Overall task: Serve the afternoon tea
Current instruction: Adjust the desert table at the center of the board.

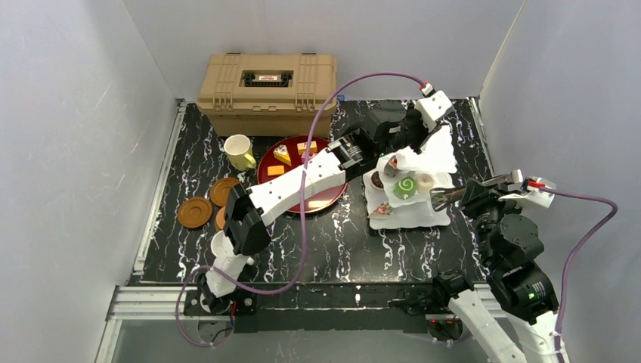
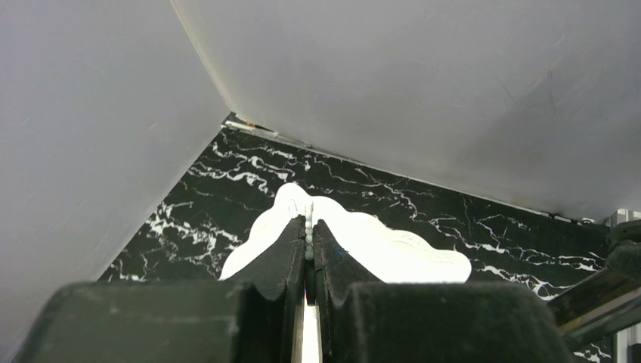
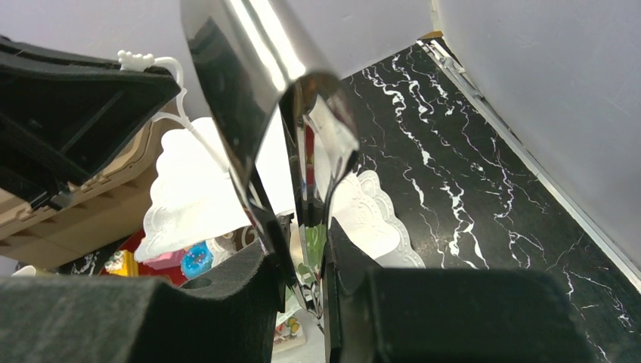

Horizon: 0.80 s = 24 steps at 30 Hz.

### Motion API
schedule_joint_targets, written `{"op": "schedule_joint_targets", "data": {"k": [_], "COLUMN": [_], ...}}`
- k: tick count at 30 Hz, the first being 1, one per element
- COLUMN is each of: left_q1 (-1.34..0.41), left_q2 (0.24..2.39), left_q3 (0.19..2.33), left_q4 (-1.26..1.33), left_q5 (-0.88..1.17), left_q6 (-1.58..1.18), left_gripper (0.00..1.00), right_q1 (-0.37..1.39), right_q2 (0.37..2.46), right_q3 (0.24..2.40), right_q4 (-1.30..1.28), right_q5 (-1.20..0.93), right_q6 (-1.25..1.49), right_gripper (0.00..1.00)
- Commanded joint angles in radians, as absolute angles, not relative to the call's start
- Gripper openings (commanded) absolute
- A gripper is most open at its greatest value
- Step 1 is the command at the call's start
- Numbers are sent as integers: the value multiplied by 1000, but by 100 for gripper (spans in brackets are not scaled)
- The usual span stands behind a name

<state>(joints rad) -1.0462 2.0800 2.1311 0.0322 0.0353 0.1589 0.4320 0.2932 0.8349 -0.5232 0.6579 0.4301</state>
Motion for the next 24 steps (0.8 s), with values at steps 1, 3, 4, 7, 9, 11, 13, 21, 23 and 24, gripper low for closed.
{"op": "schedule_joint_targets", "data": {"k": [1,3,4,7,9,11,13,21,23,24], "left_q1": [-996,-957,-939,-899,-882,-871,-862,-856,-857,-855], "left_q2": [2107,2133,2144,2161,2156,2152,2154,2155,2145,2137], "left_q3": [2258,2298,2316,2356,2351,2344,2347,2323,2308,2301], "left_q4": [97,117,119,120,120,121,122,129,134,133], "left_q5": [152,218,255,356,404,427,438,464,443,429], "left_q6": [173,164,156,141,139,143,144,116,112,112], "left_gripper": [0,0,0,0,0,0,0,28,46,51], "right_q1": [431,431,431,431,431,431,431,431,431,431], "right_q2": [282,282,282,281,283,286,290,299,299,301], "right_q3": [853,852,851,844,840,836,833,823,818,815], "right_q4": [-478,-477,-477,-476,-472,-468,-463,-458,-456,-448], "right_q5": [652,647,645,641,637,631,624,614,606,600], "right_q6": [422,423,422,423,428,432,436,441,442,439], "right_gripper": [28,28,28,28,28,28,28,28,28,28]}}
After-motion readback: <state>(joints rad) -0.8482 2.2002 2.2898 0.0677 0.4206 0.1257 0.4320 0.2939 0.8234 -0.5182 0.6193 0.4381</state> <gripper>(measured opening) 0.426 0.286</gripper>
